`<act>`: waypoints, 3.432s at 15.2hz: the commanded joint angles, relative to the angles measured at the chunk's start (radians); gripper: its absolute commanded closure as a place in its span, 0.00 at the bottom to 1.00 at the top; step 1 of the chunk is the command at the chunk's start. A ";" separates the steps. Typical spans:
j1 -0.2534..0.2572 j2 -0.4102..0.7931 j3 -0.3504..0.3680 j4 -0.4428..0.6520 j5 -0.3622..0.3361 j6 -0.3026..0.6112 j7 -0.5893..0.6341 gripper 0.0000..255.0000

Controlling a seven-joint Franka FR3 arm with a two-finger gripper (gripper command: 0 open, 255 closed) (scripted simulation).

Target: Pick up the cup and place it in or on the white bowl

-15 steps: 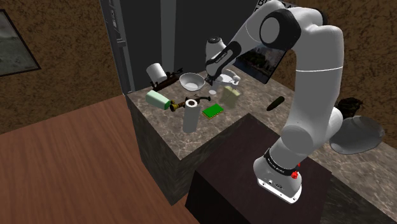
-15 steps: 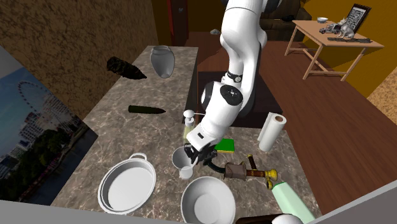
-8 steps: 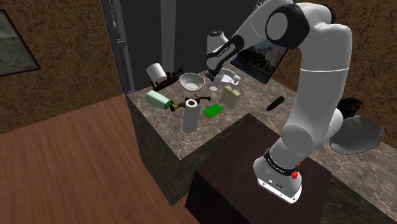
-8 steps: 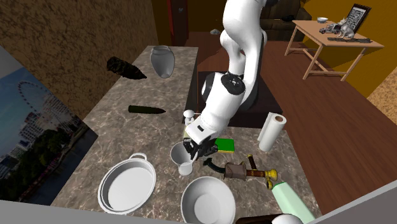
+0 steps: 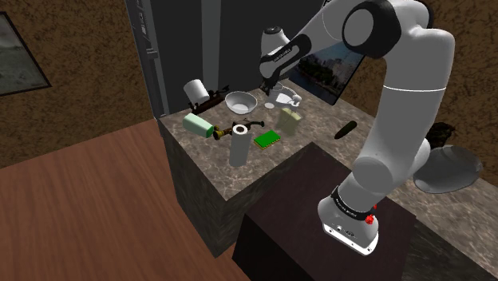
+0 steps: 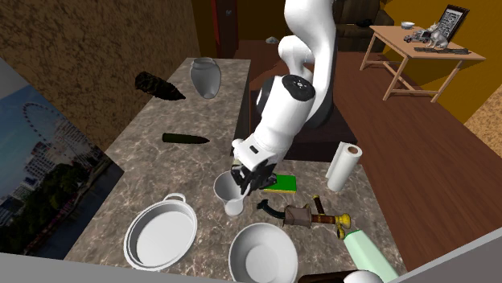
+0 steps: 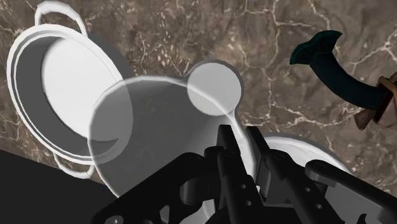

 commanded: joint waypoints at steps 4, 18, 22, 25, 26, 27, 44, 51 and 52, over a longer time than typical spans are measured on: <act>-0.001 -0.046 0.005 0.007 0.011 -0.051 -0.020 1.00; 0.057 0.029 0.045 0.285 0.051 -0.273 -0.003 1.00; 0.094 0.141 0.062 0.499 0.065 -0.387 0.017 1.00; 0.123 0.257 0.072 0.718 0.077 -0.498 0.024 1.00; 0.123 0.260 0.072 0.709 0.076 -0.486 0.028 1.00; 0.123 0.263 0.072 0.700 0.075 -0.475 0.031 1.00; 0.123 0.344 0.065 0.607 0.056 -0.307 0.083 1.00; 0.123 0.361 0.063 0.600 0.053 -0.283 0.091 1.00; 0.123 0.361 0.063 0.600 0.053 -0.283 0.091 1.00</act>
